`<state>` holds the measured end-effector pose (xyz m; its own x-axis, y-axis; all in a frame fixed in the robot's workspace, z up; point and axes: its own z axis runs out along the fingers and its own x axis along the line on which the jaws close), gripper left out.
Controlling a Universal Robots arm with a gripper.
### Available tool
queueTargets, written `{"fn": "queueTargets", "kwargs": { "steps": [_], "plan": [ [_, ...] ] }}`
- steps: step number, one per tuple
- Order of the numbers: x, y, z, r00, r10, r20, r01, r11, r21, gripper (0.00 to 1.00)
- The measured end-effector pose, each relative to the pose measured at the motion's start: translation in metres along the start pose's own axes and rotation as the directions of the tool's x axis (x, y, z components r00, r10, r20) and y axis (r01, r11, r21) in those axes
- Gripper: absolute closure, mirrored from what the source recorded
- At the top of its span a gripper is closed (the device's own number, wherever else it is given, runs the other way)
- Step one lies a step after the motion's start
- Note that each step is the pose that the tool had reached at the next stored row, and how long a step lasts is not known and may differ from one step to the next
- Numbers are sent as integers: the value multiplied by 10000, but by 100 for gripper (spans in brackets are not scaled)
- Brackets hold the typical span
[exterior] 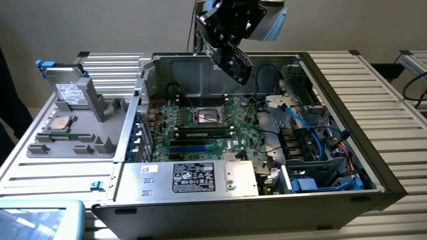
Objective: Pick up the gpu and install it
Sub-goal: 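Insert the gpu into the slot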
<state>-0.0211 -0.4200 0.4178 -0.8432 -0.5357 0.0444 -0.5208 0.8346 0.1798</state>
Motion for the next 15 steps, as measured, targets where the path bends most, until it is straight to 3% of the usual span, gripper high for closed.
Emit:
{"fn": "queueTargets", "kwargs": {
  "steps": [4,8,12,15],
  "plan": [
    [0,0,1,9973,-722,-100,723,9974,49,71],
    [0,0,1,9896,-1424,-202,1426,9897,91,71],
    [0,0,2,9765,-2133,-309,2138,9768,125,71],
    [-1,-1,2,9633,-2657,-390,2664,9638,145,71]
  ]
}}
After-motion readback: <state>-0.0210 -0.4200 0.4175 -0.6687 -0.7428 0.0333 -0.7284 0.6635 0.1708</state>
